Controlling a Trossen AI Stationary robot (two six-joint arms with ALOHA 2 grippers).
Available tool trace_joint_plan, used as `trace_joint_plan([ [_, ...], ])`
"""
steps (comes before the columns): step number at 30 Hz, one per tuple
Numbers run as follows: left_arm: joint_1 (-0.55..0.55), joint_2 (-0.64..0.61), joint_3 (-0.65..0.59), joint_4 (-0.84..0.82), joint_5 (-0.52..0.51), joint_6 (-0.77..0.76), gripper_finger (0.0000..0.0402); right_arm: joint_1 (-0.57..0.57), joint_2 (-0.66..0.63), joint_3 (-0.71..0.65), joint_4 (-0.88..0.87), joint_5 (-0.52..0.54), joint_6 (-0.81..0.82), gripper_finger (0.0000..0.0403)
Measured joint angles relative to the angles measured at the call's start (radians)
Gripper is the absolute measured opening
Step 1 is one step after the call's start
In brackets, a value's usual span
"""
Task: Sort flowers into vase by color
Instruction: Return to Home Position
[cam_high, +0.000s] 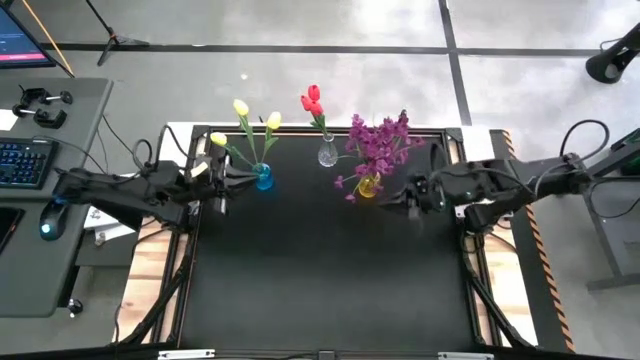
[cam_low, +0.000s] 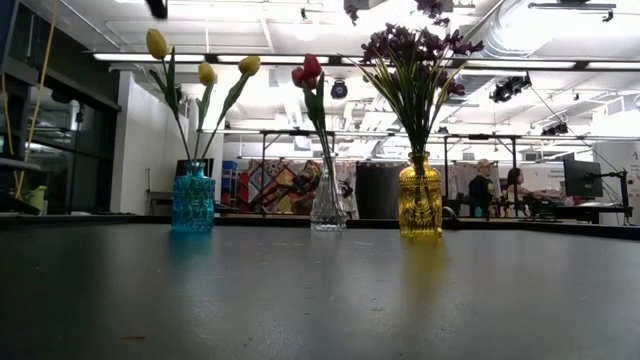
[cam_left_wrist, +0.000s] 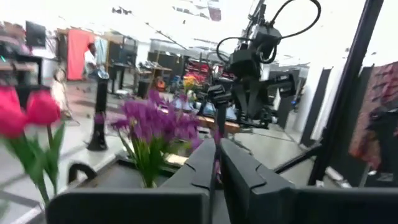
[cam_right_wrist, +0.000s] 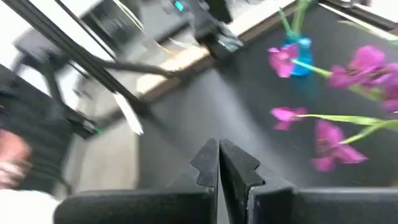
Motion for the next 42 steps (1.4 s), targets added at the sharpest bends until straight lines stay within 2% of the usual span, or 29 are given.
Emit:
trace_joint_plan([
  [3, 0.009, -0.04, -0.104, 0.063, 0.016, -0.065, 0.001, 0.027, -0.077, -0.144, 0.197, 0.0, 0.067, 0.0001],
  [6, 0.009, -0.091, -0.204, 0.114, 0.015, -0.12, 0.0004, 0.04, -0.112, -0.22, 0.321, 0.001, 0.075, 0.0001],
  [19, 0.009, -0.285, -0.589, 0.33, -0.023, -0.335, 0.0, 0.054, -0.117, -0.245, 0.279, -0.134, 0.109, 0.0],
  [22, 0.009, -0.299, -0.586, 0.255, -0.015, -0.355, 0.0, 0.084, -0.117, -0.245, 0.239, -0.13, 0.119, 0.0],
  [31, 0.008, -0.3, -0.586, 0.253, -0.012, -0.339, 0.0, 0.248, -0.153, -0.261, 0.079, -0.016, 0.149, 0.0],
  [34, 0.008, -0.3, -0.586, 0.253, -0.012, -0.337, 0.0, 0.283, -0.259, -0.381, 0.152, 0.018, 0.142, 0.0],
  [37, 0.008, -0.3, -0.586, 0.251, -0.012, -0.34, 0.0, 0.28, -0.399, -0.576, 0.355, 0.019, 0.103, 0.0],
  [42, 0.008, -0.3, -0.586, 0.251, -0.012, -0.337, 0.0, 0.155, -0.594, -0.862, 0.722, -0.021, -0.103, 0.0],
])
